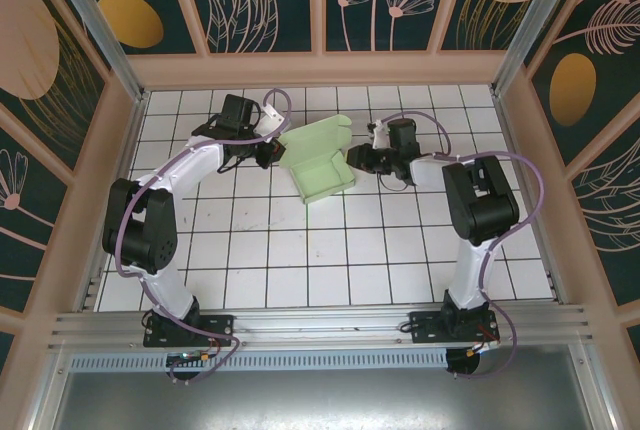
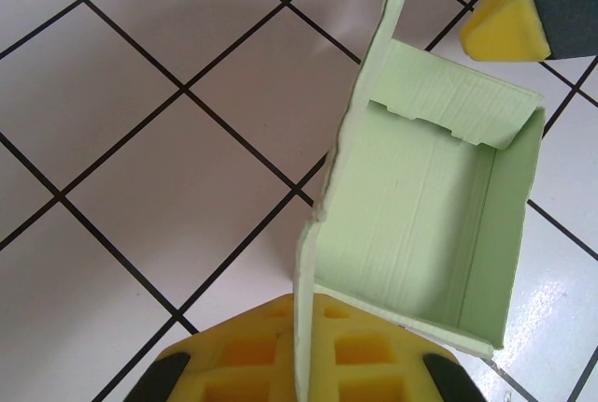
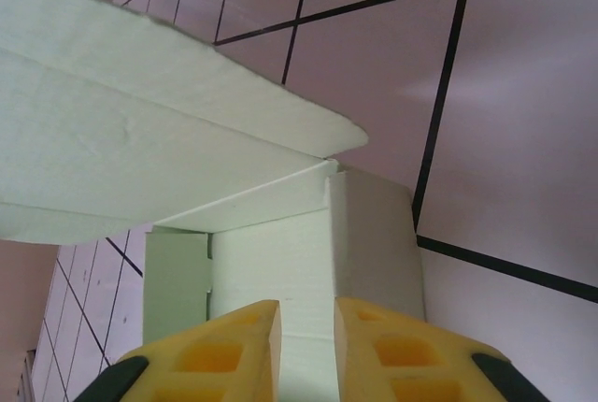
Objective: Fold the paper box
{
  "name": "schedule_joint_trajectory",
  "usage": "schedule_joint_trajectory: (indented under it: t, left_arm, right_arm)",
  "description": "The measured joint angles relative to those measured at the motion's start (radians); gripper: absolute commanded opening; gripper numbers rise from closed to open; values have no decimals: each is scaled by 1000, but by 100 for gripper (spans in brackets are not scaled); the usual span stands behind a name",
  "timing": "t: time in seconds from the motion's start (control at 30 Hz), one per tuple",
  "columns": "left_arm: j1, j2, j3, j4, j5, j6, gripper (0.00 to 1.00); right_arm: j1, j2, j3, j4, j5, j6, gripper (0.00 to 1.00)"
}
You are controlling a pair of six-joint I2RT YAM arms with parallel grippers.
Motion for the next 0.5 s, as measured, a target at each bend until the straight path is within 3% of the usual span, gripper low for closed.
schedule_joint_trajectory:
  t: [0.5]
  left_arm:
    - [0,0,0,0,0,0,0]
  right_arm:
    - [0,25,0,-9,-35,-17,16]
